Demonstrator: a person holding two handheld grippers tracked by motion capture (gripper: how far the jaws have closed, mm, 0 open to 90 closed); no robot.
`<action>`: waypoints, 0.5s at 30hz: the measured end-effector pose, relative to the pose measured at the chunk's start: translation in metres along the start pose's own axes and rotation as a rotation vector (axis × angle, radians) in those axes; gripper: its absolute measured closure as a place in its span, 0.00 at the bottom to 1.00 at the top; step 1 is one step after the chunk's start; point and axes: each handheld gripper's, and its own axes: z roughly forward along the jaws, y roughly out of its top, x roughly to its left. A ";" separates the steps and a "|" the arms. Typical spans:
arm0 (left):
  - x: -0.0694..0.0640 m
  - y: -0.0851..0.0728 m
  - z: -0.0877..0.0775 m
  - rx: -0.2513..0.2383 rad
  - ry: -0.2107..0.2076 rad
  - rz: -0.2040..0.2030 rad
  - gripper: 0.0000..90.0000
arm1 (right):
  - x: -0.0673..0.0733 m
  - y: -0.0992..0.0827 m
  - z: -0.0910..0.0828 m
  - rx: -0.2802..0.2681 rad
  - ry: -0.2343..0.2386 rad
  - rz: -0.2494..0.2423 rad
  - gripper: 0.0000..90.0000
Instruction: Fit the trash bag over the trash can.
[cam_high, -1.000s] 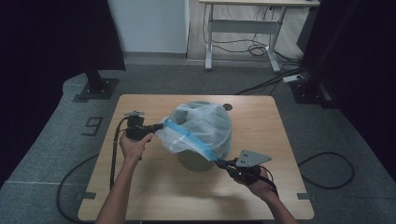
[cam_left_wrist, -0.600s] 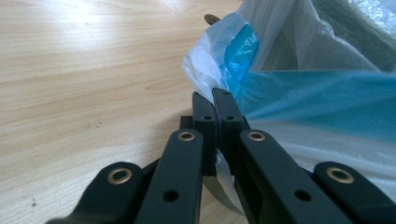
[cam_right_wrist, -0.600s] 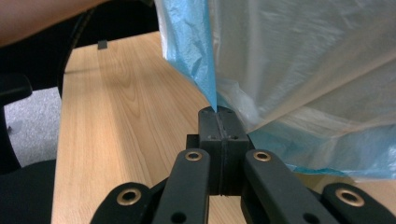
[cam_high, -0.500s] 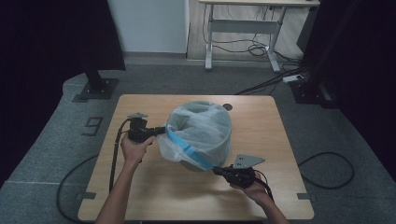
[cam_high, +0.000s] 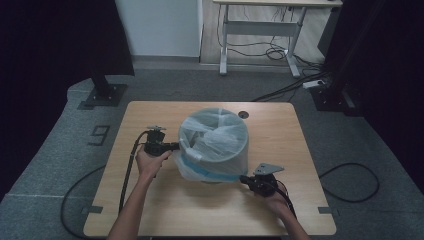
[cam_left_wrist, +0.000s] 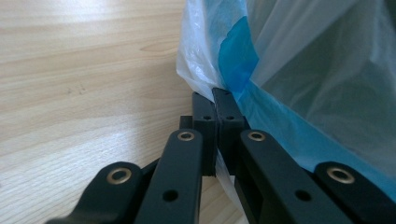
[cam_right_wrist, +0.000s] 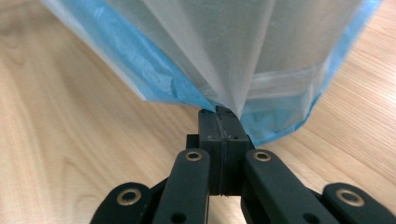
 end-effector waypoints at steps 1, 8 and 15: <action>0.000 0.000 0.001 0.000 -0.002 -0.002 0.98 | -0.002 -0.001 0.000 -0.003 -0.003 0.010 0.98; -0.006 -0.005 -0.017 -0.130 0.039 0.067 0.67 | -0.003 -0.002 -0.010 -0.071 -0.036 0.028 0.65; -0.020 -0.011 -0.059 -0.265 0.056 0.159 0.42 | 0.000 0.003 -0.044 -0.210 -0.014 0.026 0.45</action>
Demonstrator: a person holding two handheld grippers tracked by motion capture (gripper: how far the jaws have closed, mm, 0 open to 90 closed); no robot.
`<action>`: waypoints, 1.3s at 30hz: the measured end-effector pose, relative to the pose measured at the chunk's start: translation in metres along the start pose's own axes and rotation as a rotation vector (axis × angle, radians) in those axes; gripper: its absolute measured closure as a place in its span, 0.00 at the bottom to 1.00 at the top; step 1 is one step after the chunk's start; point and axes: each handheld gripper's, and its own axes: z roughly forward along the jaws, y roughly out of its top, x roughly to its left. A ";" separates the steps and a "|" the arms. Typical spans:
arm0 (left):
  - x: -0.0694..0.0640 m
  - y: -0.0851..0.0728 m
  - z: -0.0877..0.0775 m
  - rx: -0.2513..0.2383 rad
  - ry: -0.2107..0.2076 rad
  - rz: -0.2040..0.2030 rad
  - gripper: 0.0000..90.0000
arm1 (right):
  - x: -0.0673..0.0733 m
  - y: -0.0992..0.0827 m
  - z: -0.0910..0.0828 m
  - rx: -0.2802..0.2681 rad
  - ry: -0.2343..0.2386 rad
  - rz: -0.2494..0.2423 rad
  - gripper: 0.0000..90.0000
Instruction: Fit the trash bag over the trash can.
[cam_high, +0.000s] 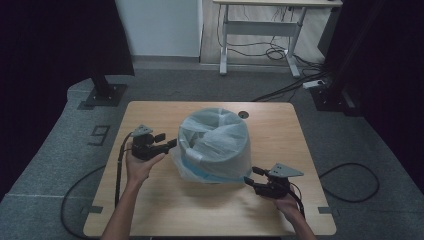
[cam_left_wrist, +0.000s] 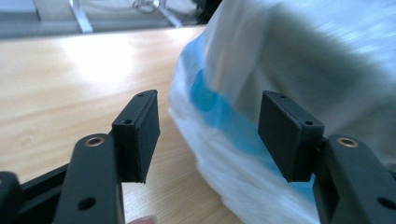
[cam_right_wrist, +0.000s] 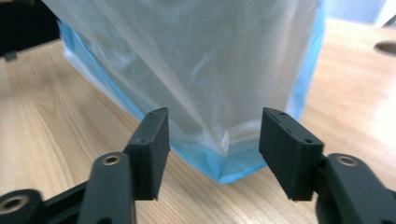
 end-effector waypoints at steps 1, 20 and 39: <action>-0.003 0.003 -0.005 -0.010 -0.009 0.014 0.42 | 0.000 0.001 -0.004 -0.011 -0.004 -0.001 0.44; -0.057 0.075 0.005 0.025 -0.120 0.154 0.39 | -0.016 -0.005 -0.042 -0.046 -0.062 0.075 0.40; -0.063 0.099 0.045 0.094 -0.161 0.101 0.39 | -0.018 -0.007 -0.041 -0.024 -0.082 0.072 0.40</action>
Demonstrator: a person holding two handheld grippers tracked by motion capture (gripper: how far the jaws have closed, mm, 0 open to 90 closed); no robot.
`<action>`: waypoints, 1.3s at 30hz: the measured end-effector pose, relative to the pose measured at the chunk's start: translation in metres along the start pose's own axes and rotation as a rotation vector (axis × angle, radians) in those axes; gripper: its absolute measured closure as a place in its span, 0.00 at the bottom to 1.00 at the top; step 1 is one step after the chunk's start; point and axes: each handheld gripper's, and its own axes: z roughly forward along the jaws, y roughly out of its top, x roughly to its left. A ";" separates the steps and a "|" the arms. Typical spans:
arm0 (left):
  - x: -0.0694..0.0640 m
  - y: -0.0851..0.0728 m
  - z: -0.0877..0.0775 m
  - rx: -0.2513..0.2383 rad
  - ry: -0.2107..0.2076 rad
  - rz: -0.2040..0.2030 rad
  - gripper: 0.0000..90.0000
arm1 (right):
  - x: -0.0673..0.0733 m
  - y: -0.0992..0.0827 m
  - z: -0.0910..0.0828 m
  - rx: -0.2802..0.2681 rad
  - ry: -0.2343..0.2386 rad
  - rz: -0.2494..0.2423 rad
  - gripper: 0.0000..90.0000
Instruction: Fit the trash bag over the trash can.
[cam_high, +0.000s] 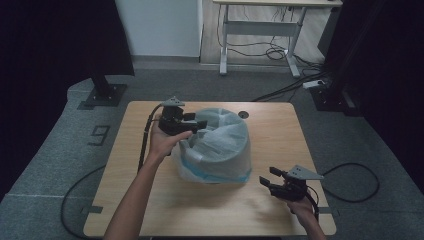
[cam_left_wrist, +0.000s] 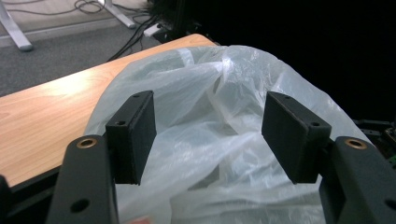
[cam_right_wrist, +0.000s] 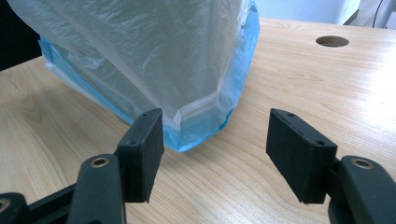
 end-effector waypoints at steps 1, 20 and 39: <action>-0.001 0.002 0.002 0.004 0.000 0.001 0.39 | 0.000 0.000 0.000 0.001 -0.001 0.001 0.40; -0.015 0.039 0.049 0.119 0.007 0.003 0.40 | -0.002 -0.002 0.002 0.023 -0.017 0.011 0.40; -0.023 0.053 0.103 0.333 0.020 0.027 0.41 | 0.001 -0.003 0.005 0.051 0.000 -0.012 0.40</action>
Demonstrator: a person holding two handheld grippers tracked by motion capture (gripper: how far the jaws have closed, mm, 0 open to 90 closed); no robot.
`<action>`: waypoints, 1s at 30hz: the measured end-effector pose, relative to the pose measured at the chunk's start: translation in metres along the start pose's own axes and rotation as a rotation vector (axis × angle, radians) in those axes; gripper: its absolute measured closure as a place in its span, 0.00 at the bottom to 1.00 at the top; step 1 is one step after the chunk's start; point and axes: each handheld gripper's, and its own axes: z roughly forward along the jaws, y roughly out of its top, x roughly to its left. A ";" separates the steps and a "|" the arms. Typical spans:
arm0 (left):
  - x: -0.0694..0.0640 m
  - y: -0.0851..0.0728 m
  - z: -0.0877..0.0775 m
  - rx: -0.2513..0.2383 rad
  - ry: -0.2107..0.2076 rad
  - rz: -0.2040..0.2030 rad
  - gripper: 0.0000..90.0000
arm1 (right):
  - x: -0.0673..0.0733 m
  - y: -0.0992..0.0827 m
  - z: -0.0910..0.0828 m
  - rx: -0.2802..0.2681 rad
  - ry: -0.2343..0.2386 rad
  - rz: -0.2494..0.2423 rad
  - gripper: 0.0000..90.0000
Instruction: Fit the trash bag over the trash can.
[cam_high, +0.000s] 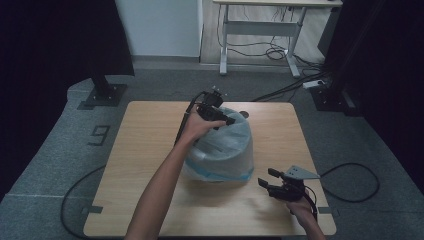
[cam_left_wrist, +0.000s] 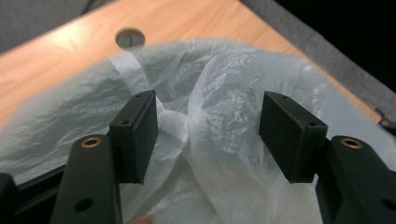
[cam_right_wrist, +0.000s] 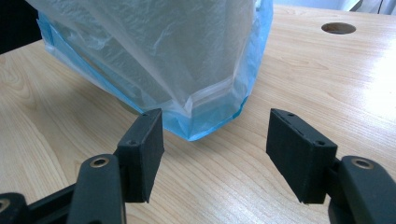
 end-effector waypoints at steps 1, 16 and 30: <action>0.000 0.000 0.004 0.018 0.001 -0.002 0.41 | 0.000 0.000 0.000 0.001 0.000 -0.001 0.40; -0.006 0.000 0.023 0.090 0.003 0.014 0.42 | -0.002 -0.002 -0.001 0.010 -0.001 0.003 0.40; -0.015 -0.021 -0.040 -0.094 -0.064 -0.007 0.40 | -0.001 -0.001 -0.001 0.016 0.004 0.000 0.39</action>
